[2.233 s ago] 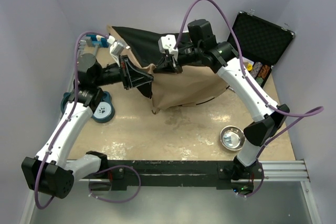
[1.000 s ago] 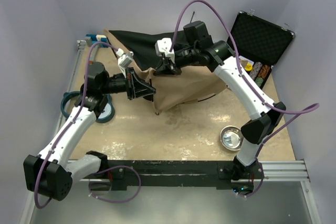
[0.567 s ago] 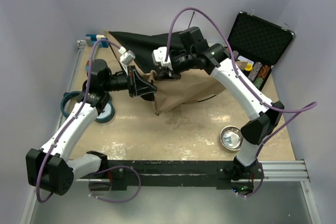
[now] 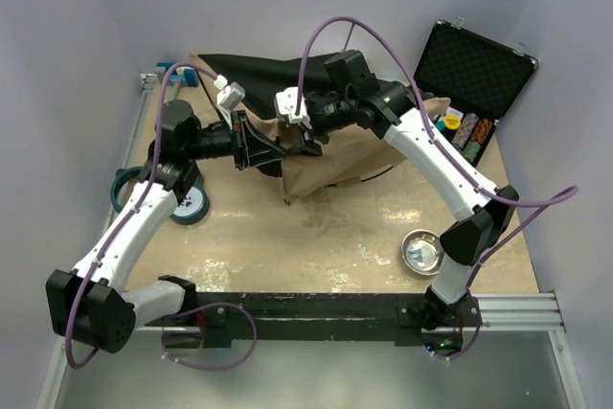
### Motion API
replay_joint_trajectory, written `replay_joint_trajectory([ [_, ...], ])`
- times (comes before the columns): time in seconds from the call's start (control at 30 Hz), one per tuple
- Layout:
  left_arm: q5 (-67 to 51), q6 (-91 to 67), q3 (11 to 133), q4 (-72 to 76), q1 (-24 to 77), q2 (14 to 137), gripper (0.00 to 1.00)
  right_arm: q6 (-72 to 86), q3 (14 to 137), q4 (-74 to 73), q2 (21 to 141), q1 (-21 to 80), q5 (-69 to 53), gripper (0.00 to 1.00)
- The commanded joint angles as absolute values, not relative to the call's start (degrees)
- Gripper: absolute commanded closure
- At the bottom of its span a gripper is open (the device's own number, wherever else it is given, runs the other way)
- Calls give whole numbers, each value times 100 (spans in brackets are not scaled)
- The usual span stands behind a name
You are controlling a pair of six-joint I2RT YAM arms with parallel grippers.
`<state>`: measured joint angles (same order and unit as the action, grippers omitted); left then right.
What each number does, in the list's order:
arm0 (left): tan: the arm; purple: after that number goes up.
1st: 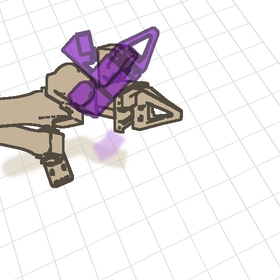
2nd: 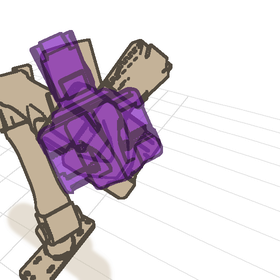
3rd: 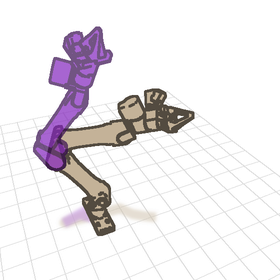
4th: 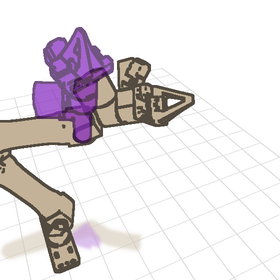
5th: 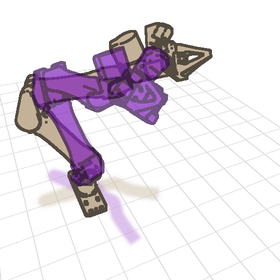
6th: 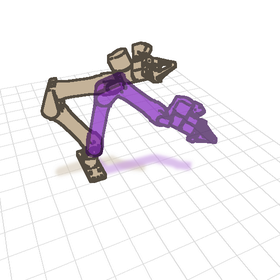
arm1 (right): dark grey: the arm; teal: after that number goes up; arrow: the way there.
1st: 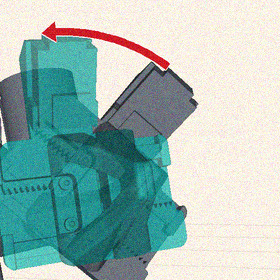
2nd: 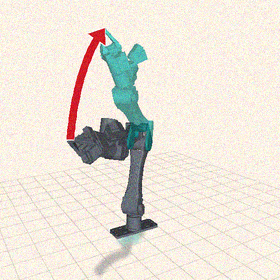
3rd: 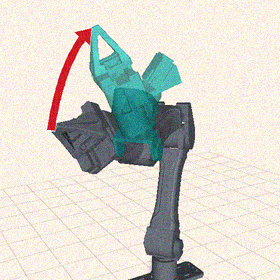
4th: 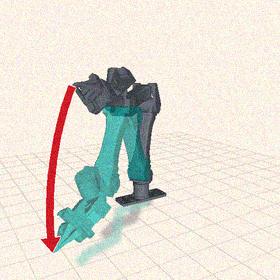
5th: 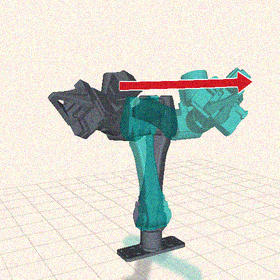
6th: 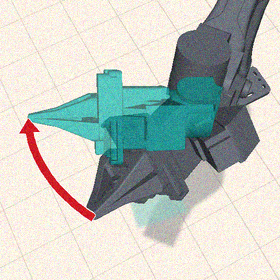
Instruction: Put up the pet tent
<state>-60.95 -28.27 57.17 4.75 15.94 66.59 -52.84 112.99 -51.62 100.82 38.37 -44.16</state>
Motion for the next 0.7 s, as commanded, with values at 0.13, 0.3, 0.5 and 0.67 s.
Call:
replay_joint_trajectory([
  [0.13,-5687,-3050,6020,501,1600,6741,100,-3579,10917,-3623,8940,3516,-4219,27],
  [0.3,-5687,-2936,5898,668,1608,6671,100,-2550,10380,-2760,8236,3516,-4052,18],
  [0.5,-5599,-2672,5713,896,1819,6644,100,-1556,10222,-2234,7954,3516,-4166,16],
  [0.67,-5309,-1953,5774,599,2442,6636,100,-1143,10371,-2144,8191,3516,-4447,20],
])
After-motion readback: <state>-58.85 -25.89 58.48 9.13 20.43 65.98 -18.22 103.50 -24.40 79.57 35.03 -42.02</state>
